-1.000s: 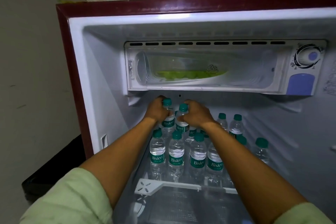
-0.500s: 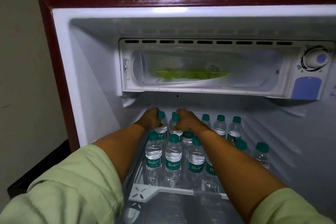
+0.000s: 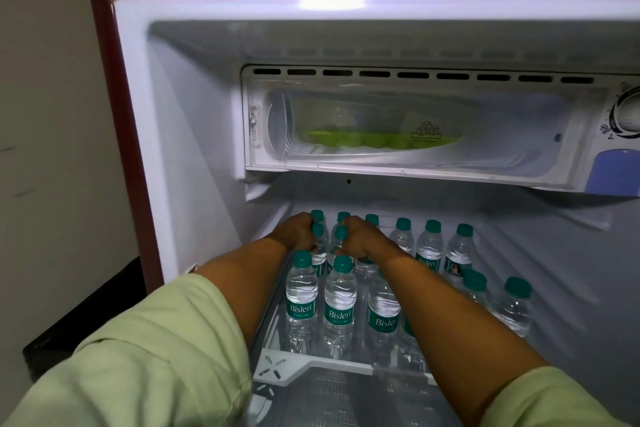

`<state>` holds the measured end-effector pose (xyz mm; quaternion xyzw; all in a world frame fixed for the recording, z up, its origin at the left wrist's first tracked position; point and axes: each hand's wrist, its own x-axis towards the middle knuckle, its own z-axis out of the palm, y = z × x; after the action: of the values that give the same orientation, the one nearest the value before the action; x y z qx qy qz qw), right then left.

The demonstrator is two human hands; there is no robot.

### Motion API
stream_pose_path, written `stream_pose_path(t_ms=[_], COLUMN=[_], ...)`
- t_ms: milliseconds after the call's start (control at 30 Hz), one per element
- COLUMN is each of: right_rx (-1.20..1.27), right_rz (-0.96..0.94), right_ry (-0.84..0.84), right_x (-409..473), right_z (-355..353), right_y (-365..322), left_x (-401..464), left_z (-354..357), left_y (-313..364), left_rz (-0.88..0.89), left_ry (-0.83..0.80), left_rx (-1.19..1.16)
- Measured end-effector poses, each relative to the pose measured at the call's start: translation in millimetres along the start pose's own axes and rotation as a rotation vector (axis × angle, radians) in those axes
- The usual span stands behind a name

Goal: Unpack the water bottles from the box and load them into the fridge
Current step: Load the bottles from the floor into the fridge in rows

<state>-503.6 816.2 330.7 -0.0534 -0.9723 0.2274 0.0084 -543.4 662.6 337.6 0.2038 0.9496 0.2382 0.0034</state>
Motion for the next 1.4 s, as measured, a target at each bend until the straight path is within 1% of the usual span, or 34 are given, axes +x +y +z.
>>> stream_pose_path(t_ms=[233, 367, 467, 600, 733, 833, 967, 1067, 1167, 1300, 1400], right_rx=[-0.029, -0.021, -0.025, -0.031, 0.028, 0.186, 0.327, 0.510, 0.615, 0.757, 0.865], right_rz=[0.026, 0.025, 0.022, -0.009, -0.024, -0.048, -0.165, -0.204, -0.349, -0.505, -0.589], right_ry=[-0.026, -0.034, -0.038, -0.025, 0.034, 0.129, 0.360, 0.510, 0.677, 0.783, 0.857], right_x=[-3, -7, -11, -17, -24, -36, -63, -95, -132, -174, -200], right_z=[-4, -6, -8, -18, -29, -35, -35, -25, -9, 9, 19], right_y=[-3, -5, -8, -11, -8, -3, -8, -21, -33, -48, -57], left_x=[3, 1, -2, -7, -14, -27, -50, -80, -121, -172, -203], left_z=[1, -3, -7, -11, -15, -21, -30, -30, -21, -11, -8], left_y=[-3, 2, 6, 10, 12, 21, 46, 64, 69, 69, 65], left_rz=[-0.031, -0.014, -0.016, 0.000, 0.010, 0.056, 0.133, 0.151, 0.259, 0.368, 0.473], left_ry=[-0.017, -0.105, -0.139, -0.108, 0.025, 0.213, 0.441, 0.506, 0.592, 0.750, 0.844], left_rx=[0.035, 0.108, 0.136, 0.098, 0.002, 0.043, -0.009, -0.092, -0.101, -0.067, -0.097])
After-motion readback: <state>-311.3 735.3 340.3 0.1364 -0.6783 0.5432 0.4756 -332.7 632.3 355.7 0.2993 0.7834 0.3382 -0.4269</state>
